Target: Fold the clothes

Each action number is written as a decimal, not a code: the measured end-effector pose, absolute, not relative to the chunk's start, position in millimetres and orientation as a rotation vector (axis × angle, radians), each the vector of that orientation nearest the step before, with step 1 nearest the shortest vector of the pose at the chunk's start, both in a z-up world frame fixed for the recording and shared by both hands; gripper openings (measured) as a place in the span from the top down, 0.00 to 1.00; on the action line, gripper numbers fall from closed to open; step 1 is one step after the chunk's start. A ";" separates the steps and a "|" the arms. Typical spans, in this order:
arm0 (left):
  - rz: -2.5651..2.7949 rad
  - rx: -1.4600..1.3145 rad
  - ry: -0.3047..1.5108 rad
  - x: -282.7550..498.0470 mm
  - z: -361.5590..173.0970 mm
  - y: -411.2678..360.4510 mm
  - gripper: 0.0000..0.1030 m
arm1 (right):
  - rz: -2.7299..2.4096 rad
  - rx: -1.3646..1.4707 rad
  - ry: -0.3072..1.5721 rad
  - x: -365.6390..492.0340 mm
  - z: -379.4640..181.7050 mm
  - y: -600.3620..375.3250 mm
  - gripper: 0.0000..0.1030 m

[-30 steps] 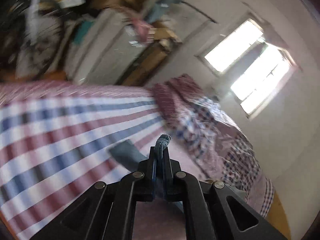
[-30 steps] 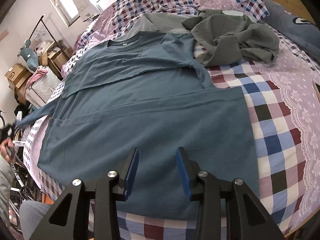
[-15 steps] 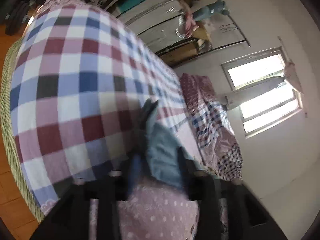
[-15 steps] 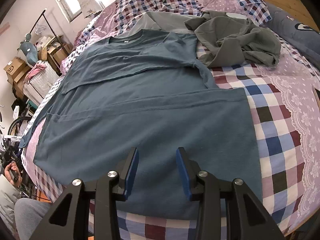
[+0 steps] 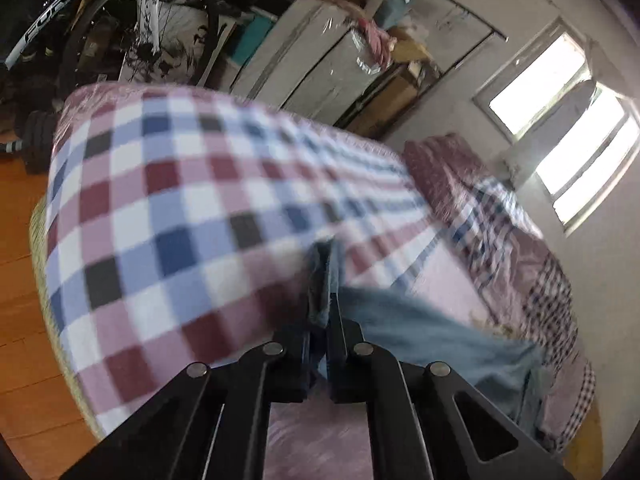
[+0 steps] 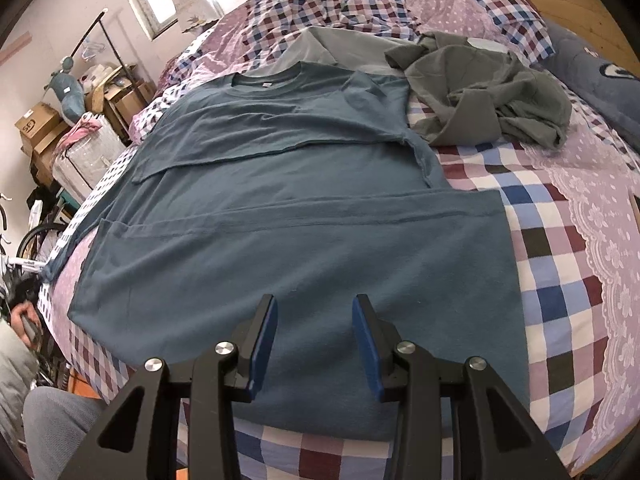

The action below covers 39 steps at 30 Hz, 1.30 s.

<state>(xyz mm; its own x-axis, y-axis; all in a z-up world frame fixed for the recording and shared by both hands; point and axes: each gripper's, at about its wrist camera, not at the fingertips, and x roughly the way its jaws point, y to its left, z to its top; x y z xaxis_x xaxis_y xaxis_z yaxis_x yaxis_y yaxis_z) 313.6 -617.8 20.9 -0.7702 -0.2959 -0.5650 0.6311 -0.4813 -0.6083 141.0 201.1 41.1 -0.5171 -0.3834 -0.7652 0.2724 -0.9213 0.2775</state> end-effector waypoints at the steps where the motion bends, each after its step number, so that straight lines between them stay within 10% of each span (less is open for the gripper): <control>1: -2.255 0.515 1.124 306.9 31.3 -618.5 0.96 | -2.440 1.272 -0.167 141.3 41.6 199.8 0.60; 14: -2.639 0.436 0.798 148.0 224.7 -525.3 0.96 | -2.383 1.213 -0.256 146.0 49.2 206.6 0.60; 27: -2.992 0.636 0.523 -29.0 291.7 -281.5 0.96 | -2.326 1.197 -0.486 147.2 54.9 241.6 0.60; 39: -3.160 1.269 -0.160 -91.7 132.2 18.1 0.96 | -2.278 1.203 -0.677 148.9 53.8 273.6 0.58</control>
<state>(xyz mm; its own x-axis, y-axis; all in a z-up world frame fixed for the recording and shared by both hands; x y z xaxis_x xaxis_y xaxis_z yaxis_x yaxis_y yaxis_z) -91.7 18.1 132.2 -0.6924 0.2108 -0.6900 -0.2793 -0.9601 -0.0131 148.9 273.6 53.8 -0.5028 -0.6104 -0.6120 0.1770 -0.7657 0.6184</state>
